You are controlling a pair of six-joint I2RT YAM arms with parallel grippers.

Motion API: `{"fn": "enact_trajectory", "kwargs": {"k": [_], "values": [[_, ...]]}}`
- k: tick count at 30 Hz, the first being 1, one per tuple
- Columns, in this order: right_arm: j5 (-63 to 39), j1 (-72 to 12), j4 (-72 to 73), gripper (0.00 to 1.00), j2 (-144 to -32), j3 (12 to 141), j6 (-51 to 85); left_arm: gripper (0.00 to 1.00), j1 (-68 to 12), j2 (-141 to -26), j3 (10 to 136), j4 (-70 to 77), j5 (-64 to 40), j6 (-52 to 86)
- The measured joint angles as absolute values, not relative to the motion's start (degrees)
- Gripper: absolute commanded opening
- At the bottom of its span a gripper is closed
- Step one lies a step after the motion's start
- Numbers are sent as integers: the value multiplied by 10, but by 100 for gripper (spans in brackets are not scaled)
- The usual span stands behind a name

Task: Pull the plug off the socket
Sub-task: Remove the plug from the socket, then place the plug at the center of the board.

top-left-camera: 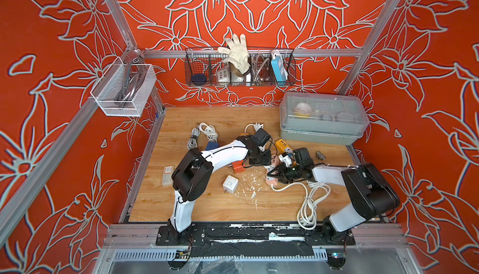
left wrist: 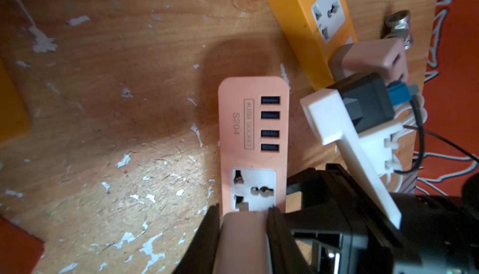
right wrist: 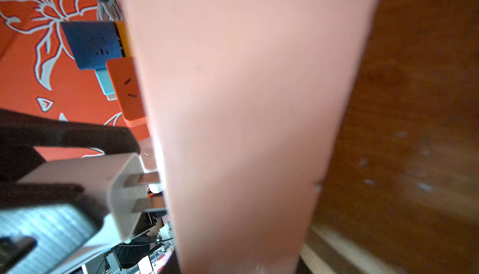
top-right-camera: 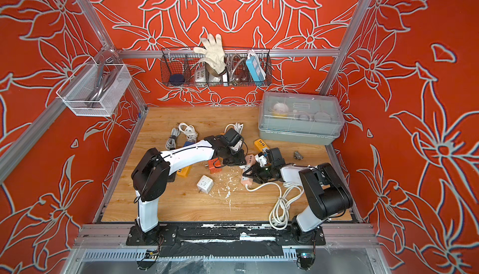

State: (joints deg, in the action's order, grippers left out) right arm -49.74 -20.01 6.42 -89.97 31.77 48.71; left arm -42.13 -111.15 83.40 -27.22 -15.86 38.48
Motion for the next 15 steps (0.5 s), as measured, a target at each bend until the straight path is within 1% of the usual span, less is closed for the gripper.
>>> {"fn": "enact_trajectory", "kwargs": {"k": [4, 6, 8, 10, 12, 15], "values": [[-498, -197, 80, 28, -908, 317, 490, 8, -404, -1071, 781, -258, -168, 382], [-499, -196, 86, 31, -912, 318, 489, 8, -394, -1051, 764, -257, -168, 378], [-498, -195, 83, 38, -916, 323, 485, 8, -384, -1023, 750, -258, -163, 370], [-494, -195, 62, 49, -918, 334, 477, 8, -376, -993, 742, -263, -150, 359], [-487, -195, 33, 58, -918, 347, 462, 9, -371, -962, 738, -273, -131, 348], [-465, -196, -14, 66, -907, 369, 436, 9, -367, -915, 733, -291, -90, 327]]}}
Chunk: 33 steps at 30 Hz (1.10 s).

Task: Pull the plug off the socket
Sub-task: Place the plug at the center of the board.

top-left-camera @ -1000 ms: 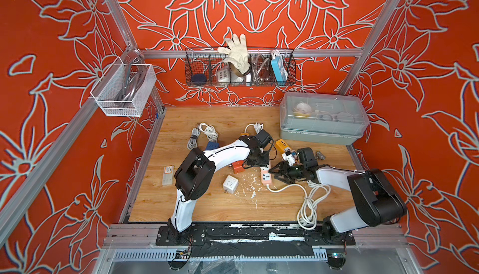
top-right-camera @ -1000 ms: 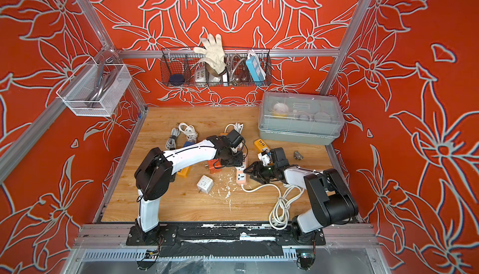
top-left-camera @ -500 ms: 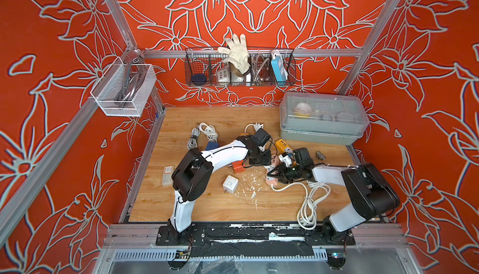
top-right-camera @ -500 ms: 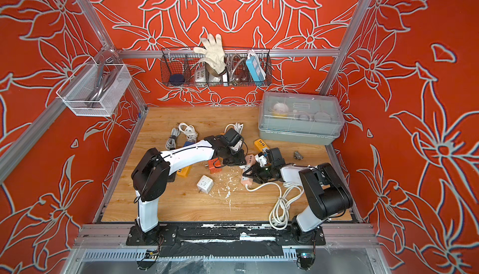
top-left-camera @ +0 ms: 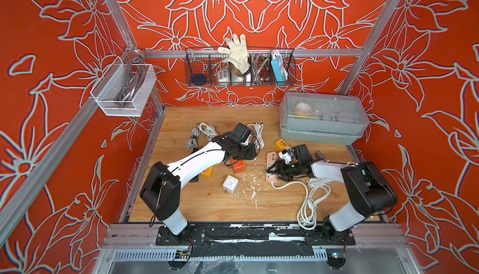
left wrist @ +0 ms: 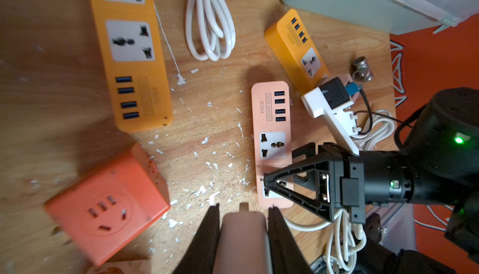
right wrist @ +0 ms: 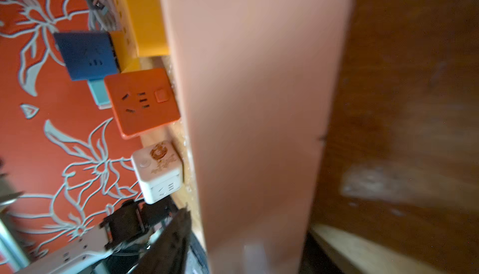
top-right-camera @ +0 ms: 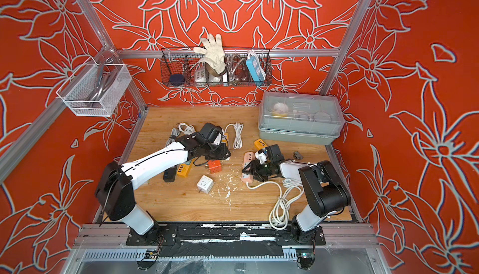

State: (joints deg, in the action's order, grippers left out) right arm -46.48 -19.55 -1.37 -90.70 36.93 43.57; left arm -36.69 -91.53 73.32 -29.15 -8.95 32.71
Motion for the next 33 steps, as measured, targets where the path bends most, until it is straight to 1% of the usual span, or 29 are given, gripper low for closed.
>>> {"fn": "enact_trajectory", "kwargs": {"k": [4, 6, 8, 13, 17, 23, 27, 30, 32, 33], "values": [[-419, -195, -100, 77, -869, 388, 390, 9, -351, -884, 727, -331, -32, 300], [-387, -195, -149, 83, -844, 402, 363, 9, -332, -886, 727, -352, -3, 287], [-350, -196, -199, 86, -809, 421, 332, 9, -312, -898, 734, -378, 26, 273], [-268, -195, -272, 85, -706, 453, 273, 9, -288, -968, 796, -418, 74, 238], [-230, -195, -267, 84, -604, 444, 261, 10, -281, -1039, 852, -428, 85, 222], [-182, -195, -170, 84, -421, 334, 295, 12, -267, -1146, 940, -452, 78, 212], [-143, -195, -160, 84, -356, 289, 318, 14, -251, -1204, 1002, -472, 67, 212], [-124, -195, -158, 84, -351, 287, 326, 20, -239, -1233, 1033, -487, 52, 215], [-118, -195, -158, 84, -355, 287, 328, 36, -233, -1251, 1051, -499, 42, 217], [-117, -195, -158, 84, -358, 287, 328, 40, -230, -1260, 1063, -507, 36, 220]]}}
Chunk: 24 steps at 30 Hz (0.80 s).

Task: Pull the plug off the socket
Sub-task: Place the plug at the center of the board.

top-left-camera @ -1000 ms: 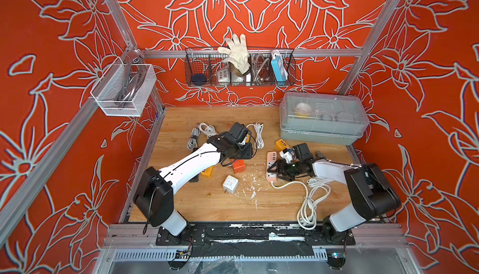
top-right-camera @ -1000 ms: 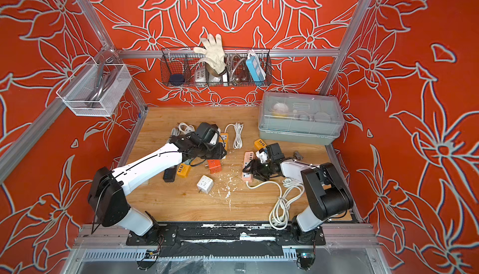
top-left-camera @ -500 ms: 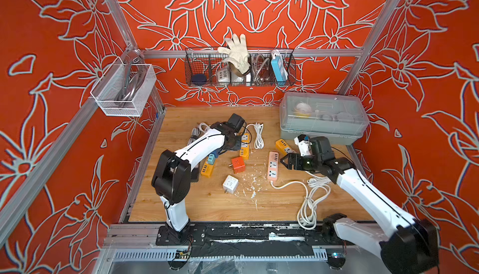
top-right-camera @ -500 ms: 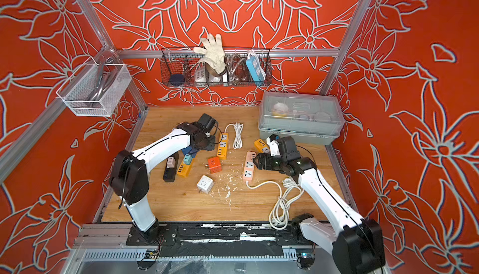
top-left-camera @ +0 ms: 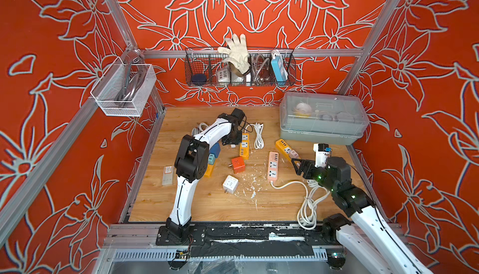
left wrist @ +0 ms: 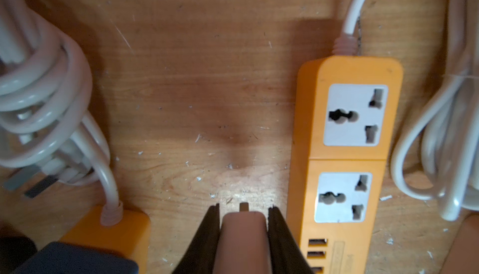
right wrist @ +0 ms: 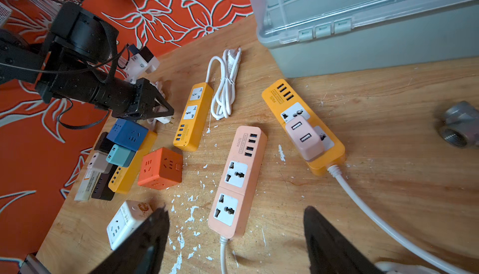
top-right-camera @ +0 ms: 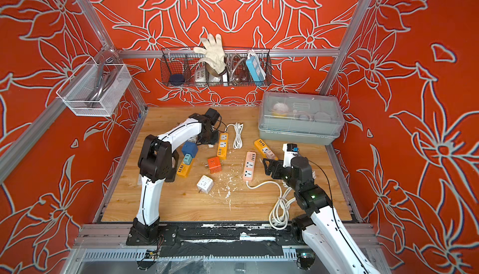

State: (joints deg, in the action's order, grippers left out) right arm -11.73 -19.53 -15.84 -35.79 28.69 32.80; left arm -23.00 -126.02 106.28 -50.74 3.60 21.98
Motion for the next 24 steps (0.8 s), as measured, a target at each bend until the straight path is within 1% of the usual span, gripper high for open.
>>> {"fn": "enact_trajectory", "kwargs": {"k": [3, 4, 10, 13, 15, 18, 19, 21, 24], "values": [[-113, -195, -159, 84, -366, 287, 328, 50, -225, -1283, 1092, -526, 21, 224], [-111, -195, -160, 84, -371, 287, 328, 52, -225, -1287, 1099, -533, 18, 225], [-99, -193, -188, 85, -399, 310, 304, 54, -222, -1282, 1117, -568, 7, 222], [-95, -187, -207, 86, -430, 348, 278, 54, -222, -1249, 1103, -577, -1, 216], [-95, -180, -214, 85, -460, 376, 261, 54, -221, -1201, 1071, -575, -15, 209], [-95, -171, -226, 85, -515, 416, 234, 56, -220, -1083, 988, -550, -60, 196], [-95, -168, -232, 85, -539, 431, 222, 58, -220, -1036, 952, -533, -81, 192], [-95, -167, -245, 85, -583, 458, 191, 60, -221, -949, 888, -505, -120, 187], [-95, -167, -270, 86, -641, 495, 130, 66, -224, -839, 789, -456, -173, 187]]}}
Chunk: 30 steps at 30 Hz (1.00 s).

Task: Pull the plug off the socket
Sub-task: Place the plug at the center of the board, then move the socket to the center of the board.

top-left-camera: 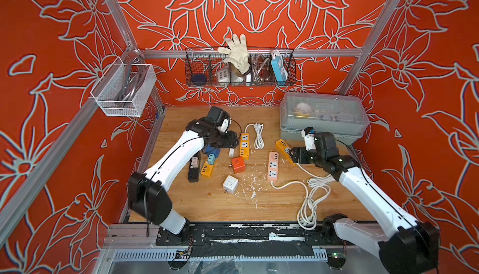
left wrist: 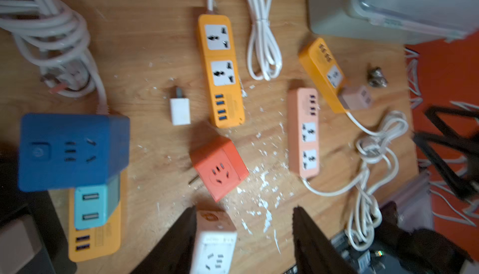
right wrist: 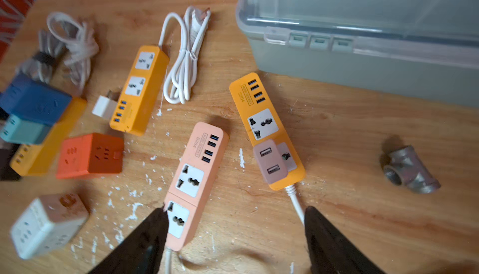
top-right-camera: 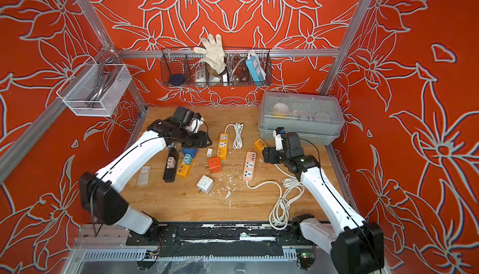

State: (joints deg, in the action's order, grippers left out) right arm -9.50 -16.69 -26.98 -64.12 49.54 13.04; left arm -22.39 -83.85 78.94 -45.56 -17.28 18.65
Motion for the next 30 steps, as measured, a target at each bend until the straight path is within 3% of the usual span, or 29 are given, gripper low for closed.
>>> {"fn": "enact_trajectory", "kwargs": {"k": [4, 6, 14, 22, 26, 30], "values": [[-90, -166, -316, 85, -708, 548, 55, 79, -225, -742, 657, -383, -231, 209], [-84, -166, -334, 83, -735, 567, 29, 98, -225, -717, 602, -350, -252, 234], [-61, -166, -381, 76, -790, 575, -38, 99, -217, -694, 525, -304, -309, 293], [-43, -166, -366, 60, -876, 598, -76, 97, -217, -616, 508, -298, -329, 356], [-36, -166, -352, 48, -910, 616, -80, 95, -217, -546, 460, -287, -328, 430], [-39, -166, -341, 43, -932, 645, -67, 94, -217, -469, 428, -282, -319, 497]]}}
